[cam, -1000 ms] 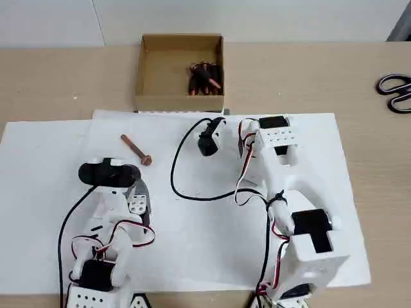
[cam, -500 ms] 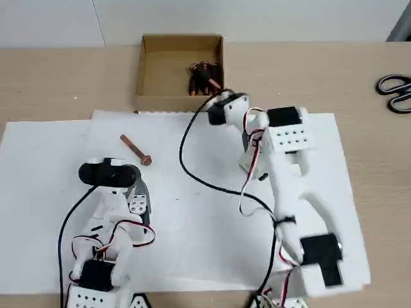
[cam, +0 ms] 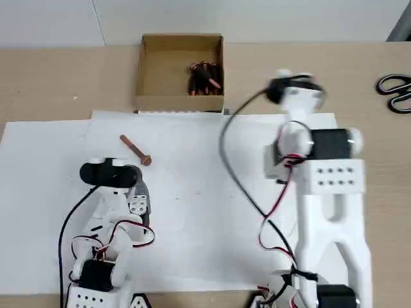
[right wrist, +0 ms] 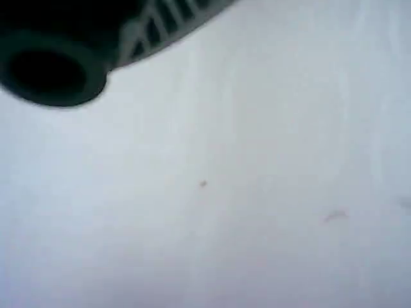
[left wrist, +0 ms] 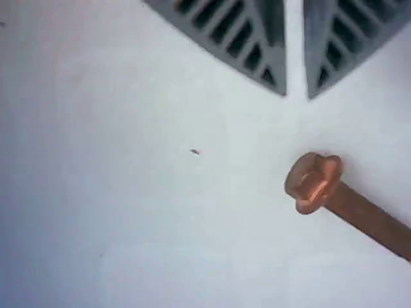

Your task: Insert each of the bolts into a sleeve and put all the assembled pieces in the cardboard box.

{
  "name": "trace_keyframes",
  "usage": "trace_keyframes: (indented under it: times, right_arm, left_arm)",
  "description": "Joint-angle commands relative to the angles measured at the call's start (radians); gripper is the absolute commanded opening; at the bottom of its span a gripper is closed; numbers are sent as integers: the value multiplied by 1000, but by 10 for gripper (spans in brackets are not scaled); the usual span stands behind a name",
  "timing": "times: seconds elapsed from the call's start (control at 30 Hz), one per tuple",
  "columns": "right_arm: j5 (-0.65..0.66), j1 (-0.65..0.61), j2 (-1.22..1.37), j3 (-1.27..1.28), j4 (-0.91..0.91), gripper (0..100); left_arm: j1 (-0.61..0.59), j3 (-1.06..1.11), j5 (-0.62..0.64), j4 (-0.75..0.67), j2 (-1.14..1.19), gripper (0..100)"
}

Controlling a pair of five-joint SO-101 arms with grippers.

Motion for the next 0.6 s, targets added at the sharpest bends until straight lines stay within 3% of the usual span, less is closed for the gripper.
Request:
trace_keyframes:
  times: [0.0, 0.23, 0.57]
  right_arm:
    - [-40, 114, -79, -41, 18, 7]
    - [-38, 259, -182, -3, 18, 7]
    - [25, 348, -360, 245, 10, 7]
  left_arm:
    - [-43, -82, -46, -21, -8, 6]
    - [-94, -242, -46, 114, -6, 6]
    - [-95, -369, -46, 212, 48, 6]
